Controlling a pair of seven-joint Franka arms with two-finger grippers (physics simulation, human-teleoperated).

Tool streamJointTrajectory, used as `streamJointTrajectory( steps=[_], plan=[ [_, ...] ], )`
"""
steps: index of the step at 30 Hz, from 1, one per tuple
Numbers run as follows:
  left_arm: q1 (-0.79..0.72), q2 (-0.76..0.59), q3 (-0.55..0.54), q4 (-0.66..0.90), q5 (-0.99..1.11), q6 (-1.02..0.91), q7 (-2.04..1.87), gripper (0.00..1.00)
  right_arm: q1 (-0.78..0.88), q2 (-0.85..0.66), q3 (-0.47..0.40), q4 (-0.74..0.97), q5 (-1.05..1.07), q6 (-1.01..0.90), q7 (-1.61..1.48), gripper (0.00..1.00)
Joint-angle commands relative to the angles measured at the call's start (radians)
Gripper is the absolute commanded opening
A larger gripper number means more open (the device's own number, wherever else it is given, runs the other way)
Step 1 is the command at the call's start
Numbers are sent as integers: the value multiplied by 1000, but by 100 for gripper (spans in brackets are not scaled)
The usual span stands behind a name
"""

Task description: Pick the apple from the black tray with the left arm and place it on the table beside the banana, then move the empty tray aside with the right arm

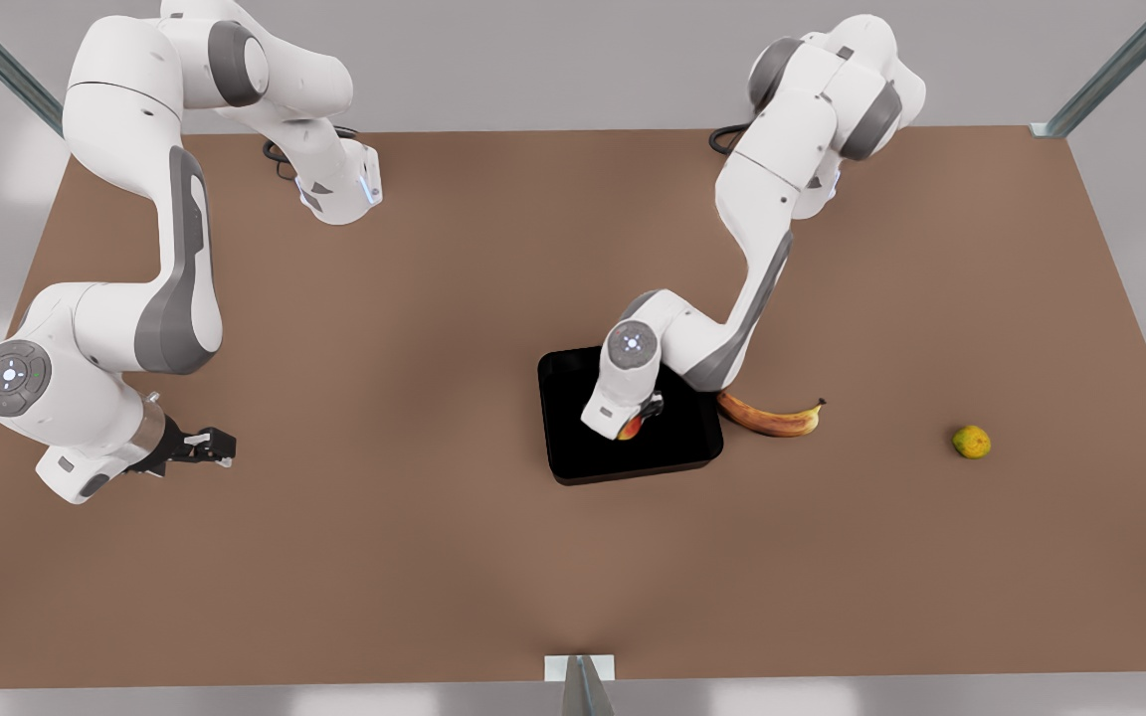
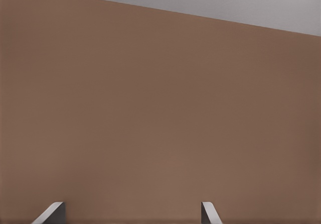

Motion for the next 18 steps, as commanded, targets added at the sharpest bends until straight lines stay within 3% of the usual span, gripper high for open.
streamJointTrajectory(
  steps=[1,5,8,12,13,16,18],
  plan=[
    [47,-34,1,95,32,-406,11,60,0,-1,0,1,1,0,-2,100],
    [313,-76,1,98,41,-466,491,61,5,-1,0,1,2,-2,-1,100],
    [508,28,0,87,52,-207,761,62,198,-11,3,1,4,-46,245,100],
    [608,59,0,91,51,-145,798,63,434,-9,1,22,1,-60,562,100],
    [608,58,0,91,49,-145,790,100,468,-7,1,20,-1,-59,622,100],
    [600,58,-2,78,49,-144,763,100,545,26,0,17,4,-42,803,100],
    [594,59,-6,38,48,-112,735,100,584,61,1,22,125,26,968,100]
  ],
)
